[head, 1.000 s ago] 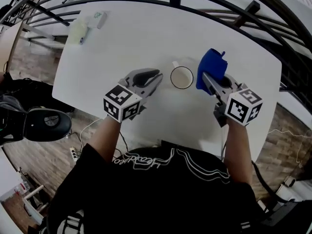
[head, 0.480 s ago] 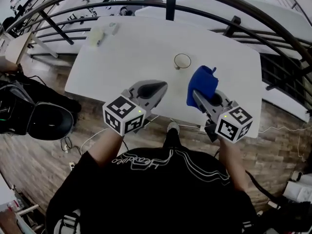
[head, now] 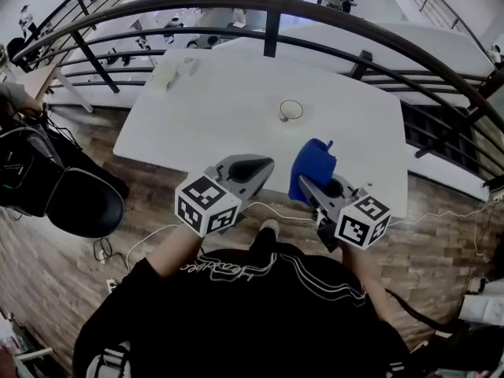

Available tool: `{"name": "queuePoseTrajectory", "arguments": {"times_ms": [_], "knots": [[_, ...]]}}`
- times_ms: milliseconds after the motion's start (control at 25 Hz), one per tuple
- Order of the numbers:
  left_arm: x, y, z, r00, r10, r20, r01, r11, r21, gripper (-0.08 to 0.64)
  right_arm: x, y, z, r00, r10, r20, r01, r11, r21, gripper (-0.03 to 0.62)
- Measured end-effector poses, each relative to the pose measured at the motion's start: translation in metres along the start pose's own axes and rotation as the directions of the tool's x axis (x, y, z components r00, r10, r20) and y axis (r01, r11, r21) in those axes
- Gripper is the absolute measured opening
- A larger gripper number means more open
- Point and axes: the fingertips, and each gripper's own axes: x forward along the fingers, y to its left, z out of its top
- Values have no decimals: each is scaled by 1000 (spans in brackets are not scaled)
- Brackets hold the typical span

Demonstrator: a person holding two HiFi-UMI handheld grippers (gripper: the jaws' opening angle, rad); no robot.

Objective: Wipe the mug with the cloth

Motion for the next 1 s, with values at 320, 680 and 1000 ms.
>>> {"name": "queuePoseTrajectory", "arguments": {"times_ms": [320, 680, 1000], "knots": [[-15, -23, -2, 1000, -25, 1, 25, 999, 33, 8, -5, 27, -9, 1000, 13, 23, -14, 998, 67, 51], [-20, -28, -3, 1000, -28, 8, 28, 1000, 14, 8, -12, 31, -11, 1000, -8, 30, 6, 997, 80, 51], [-17, -35, -6, 999, -32, 7, 32, 999, 13, 8, -13, 29, -18, 1000, -17, 19, 16, 998, 53, 51]]}}
